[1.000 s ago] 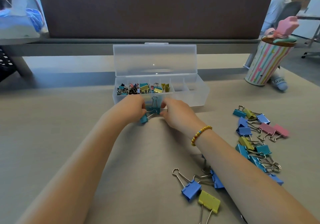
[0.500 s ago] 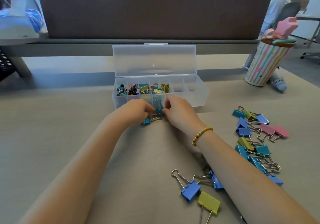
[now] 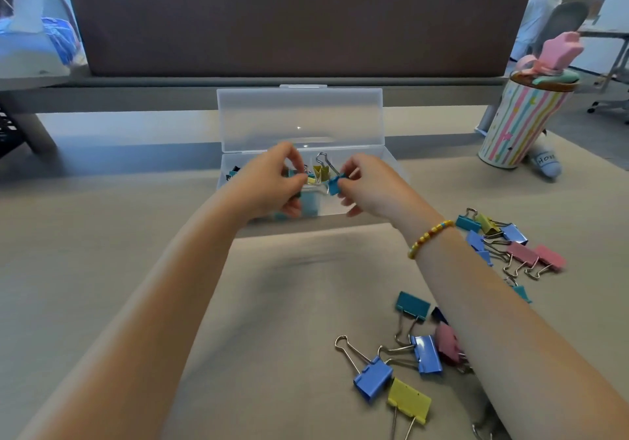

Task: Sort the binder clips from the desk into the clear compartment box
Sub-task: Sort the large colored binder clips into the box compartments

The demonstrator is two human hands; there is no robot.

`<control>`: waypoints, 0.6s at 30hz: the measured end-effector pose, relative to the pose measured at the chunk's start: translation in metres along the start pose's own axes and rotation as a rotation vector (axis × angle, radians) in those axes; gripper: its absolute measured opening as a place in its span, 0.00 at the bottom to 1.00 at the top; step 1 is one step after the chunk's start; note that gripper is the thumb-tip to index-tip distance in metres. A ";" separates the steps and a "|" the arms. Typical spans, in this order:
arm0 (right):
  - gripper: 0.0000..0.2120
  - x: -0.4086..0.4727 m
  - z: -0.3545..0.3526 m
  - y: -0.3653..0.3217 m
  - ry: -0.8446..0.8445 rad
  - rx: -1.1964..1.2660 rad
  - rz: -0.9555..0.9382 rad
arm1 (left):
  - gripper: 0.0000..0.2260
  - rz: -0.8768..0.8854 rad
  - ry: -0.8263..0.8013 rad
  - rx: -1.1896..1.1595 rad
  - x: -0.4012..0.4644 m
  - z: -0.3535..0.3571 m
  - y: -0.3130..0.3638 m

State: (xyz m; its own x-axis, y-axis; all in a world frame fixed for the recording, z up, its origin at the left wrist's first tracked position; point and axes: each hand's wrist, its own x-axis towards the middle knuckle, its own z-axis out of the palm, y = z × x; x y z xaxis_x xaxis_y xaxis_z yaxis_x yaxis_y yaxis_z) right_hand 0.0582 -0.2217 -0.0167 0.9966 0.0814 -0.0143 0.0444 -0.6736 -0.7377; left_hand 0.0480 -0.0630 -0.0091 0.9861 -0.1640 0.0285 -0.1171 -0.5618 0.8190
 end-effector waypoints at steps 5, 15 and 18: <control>0.05 0.015 -0.029 -0.003 0.069 -0.106 0.014 | 0.07 0.015 0.091 -0.062 0.028 0.004 0.016; 0.13 0.035 -0.054 0.015 0.072 -0.075 0.082 | 0.12 0.213 -0.009 0.681 0.073 0.019 0.016; 0.12 0.043 -0.053 0.016 0.054 -0.071 0.085 | 0.12 0.213 -0.153 0.707 0.079 0.015 0.013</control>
State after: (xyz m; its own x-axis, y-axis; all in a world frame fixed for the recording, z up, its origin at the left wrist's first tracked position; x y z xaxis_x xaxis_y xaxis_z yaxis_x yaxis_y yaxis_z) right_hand 0.1052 -0.2682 0.0068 0.9992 -0.0166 -0.0372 -0.0376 -0.7266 -0.6860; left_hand 0.1223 -0.0952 -0.0044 0.9122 -0.4091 0.0227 -0.4022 -0.8836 0.2398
